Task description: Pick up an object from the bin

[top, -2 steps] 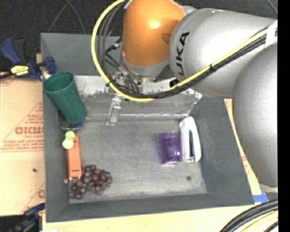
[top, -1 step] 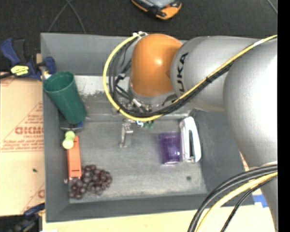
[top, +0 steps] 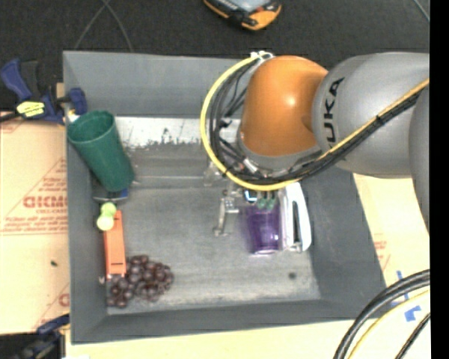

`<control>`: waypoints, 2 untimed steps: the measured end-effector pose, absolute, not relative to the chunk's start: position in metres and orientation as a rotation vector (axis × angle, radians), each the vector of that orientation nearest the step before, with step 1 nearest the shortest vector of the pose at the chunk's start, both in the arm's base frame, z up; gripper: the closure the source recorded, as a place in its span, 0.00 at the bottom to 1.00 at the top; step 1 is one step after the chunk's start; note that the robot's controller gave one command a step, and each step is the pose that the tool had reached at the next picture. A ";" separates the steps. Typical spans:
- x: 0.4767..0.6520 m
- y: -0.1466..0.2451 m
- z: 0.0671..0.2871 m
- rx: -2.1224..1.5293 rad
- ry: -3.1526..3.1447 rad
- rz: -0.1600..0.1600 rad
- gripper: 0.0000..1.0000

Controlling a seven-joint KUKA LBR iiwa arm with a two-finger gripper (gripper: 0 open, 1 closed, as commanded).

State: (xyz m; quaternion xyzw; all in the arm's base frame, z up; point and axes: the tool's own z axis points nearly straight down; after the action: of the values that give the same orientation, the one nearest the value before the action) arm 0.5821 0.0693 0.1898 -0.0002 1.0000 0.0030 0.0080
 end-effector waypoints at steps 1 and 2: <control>0.584 0.065 0.211 -0.030 3.121 0.004 0.00; 0.608 0.056 0.266 0.120 3.115 0.007 0.00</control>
Offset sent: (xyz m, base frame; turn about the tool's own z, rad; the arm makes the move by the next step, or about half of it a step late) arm 0.0249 -0.0132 0.0751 0.0776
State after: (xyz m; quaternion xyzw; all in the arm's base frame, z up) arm 0.6077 0.0557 0.2664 0.0384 0.9992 0.0024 0.0123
